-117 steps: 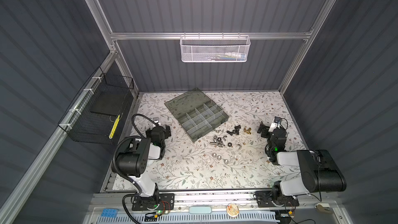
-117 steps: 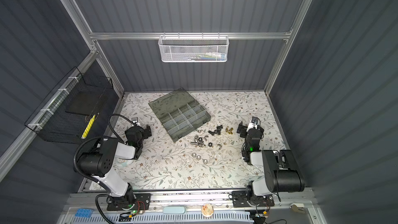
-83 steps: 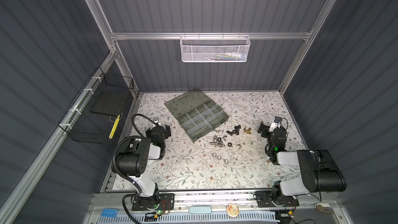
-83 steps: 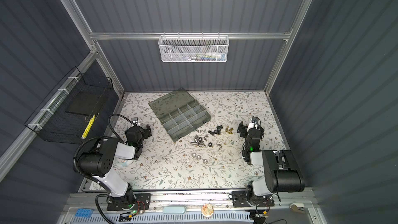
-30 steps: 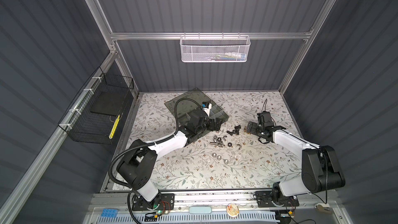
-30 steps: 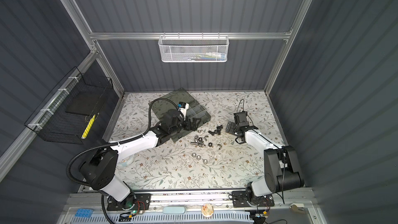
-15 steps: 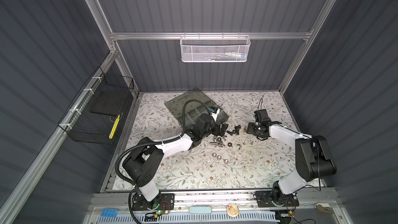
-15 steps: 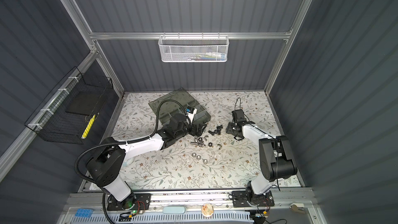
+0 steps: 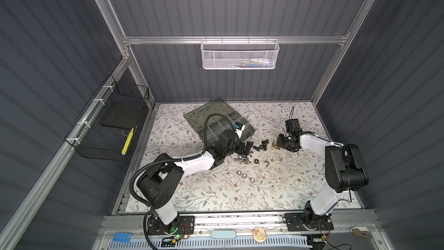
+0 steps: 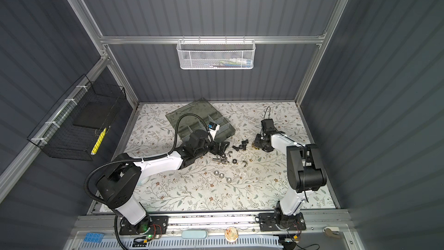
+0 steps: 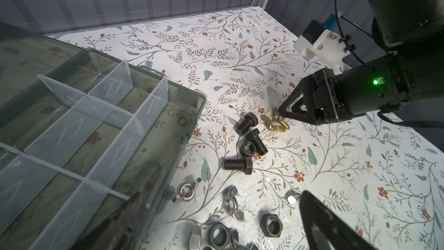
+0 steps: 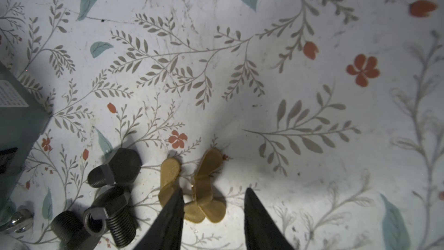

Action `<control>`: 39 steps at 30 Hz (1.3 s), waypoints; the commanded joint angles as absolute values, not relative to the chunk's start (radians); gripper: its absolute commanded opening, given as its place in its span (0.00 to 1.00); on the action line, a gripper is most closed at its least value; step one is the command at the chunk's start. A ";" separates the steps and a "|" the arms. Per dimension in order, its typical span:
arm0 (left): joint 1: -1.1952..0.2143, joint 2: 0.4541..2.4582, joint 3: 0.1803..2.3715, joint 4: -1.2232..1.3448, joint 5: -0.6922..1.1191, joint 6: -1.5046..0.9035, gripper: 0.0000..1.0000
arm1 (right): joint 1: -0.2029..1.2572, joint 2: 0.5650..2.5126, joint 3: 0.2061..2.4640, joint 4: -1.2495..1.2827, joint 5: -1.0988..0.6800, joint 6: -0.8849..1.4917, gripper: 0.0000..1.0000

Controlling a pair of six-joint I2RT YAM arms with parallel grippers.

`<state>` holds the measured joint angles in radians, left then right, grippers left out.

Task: Sort the screws and nuts into containers
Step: Pick up the nut from the middle-right of the table.

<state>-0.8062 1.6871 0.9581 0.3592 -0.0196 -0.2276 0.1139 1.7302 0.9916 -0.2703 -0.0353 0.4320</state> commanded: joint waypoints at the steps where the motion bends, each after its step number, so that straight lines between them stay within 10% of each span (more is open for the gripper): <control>1: -0.815 1.682 0.975 0.350 -0.033 -0.204 1.00 | 0.113 1.756 1.027 -0.304 -0.069 0.418 0.41; 39: -0.819 1.657 0.971 0.325 -0.046 -0.182 1.00 | 0.146 1.851 1.143 -0.443 0.008 0.416 0.19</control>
